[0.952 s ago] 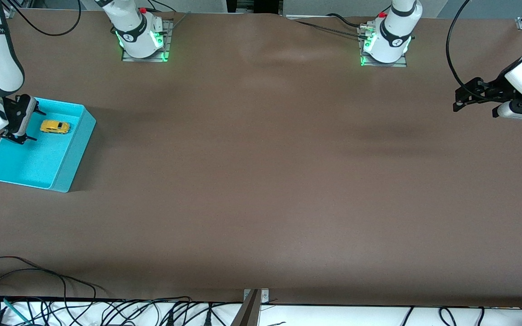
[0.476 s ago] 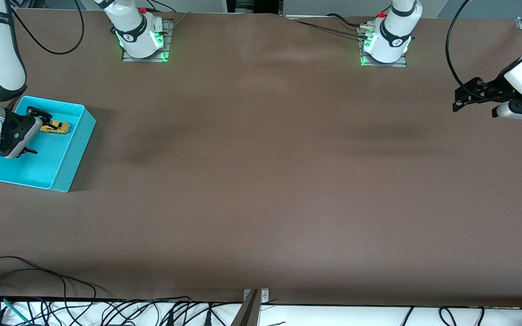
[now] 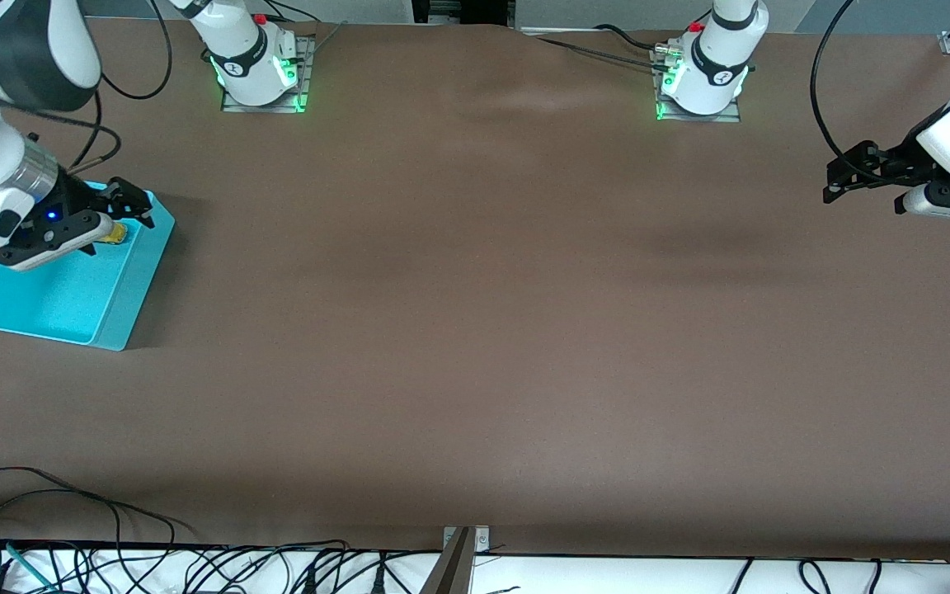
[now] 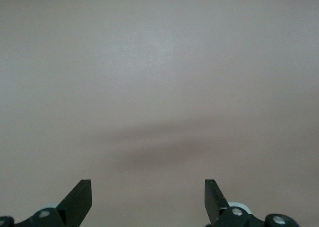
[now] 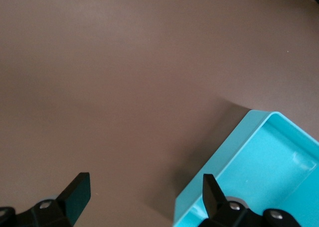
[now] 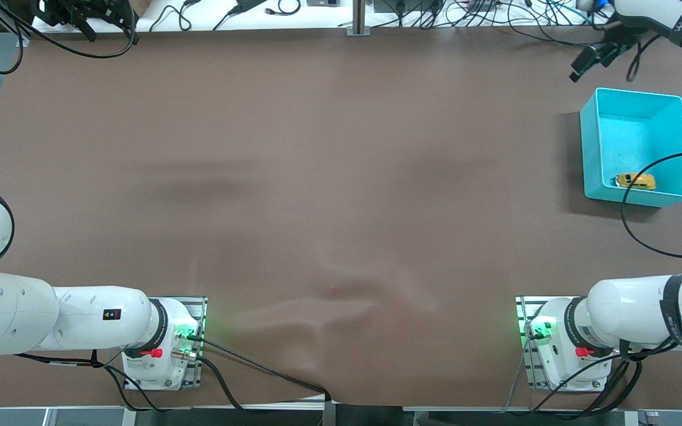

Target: Wind up and store yellow beetle car

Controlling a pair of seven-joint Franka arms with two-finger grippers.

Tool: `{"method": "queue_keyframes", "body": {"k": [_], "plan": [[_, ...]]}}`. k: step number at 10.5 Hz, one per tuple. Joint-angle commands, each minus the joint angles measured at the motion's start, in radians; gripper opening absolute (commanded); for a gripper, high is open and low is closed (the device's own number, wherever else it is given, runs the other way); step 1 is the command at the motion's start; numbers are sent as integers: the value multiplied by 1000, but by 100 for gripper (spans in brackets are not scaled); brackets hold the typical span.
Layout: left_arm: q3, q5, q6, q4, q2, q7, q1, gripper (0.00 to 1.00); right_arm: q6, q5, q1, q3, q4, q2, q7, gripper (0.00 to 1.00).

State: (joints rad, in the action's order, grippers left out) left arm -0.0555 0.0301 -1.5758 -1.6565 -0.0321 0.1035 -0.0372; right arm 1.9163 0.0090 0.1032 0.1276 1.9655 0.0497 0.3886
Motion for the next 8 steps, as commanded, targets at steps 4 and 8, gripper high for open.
{"method": "queue_keyframes", "body": {"k": [4, 8], "plan": [[0, 24, 11, -2, -8, 1, -9, 100, -152, -3, -146, -71, -178, 3, -402, 100], [0, 24, 11, -2, -8, 1, -9, 100, -132, -47, -146, -69, -316, -162, -399, 100]]}}
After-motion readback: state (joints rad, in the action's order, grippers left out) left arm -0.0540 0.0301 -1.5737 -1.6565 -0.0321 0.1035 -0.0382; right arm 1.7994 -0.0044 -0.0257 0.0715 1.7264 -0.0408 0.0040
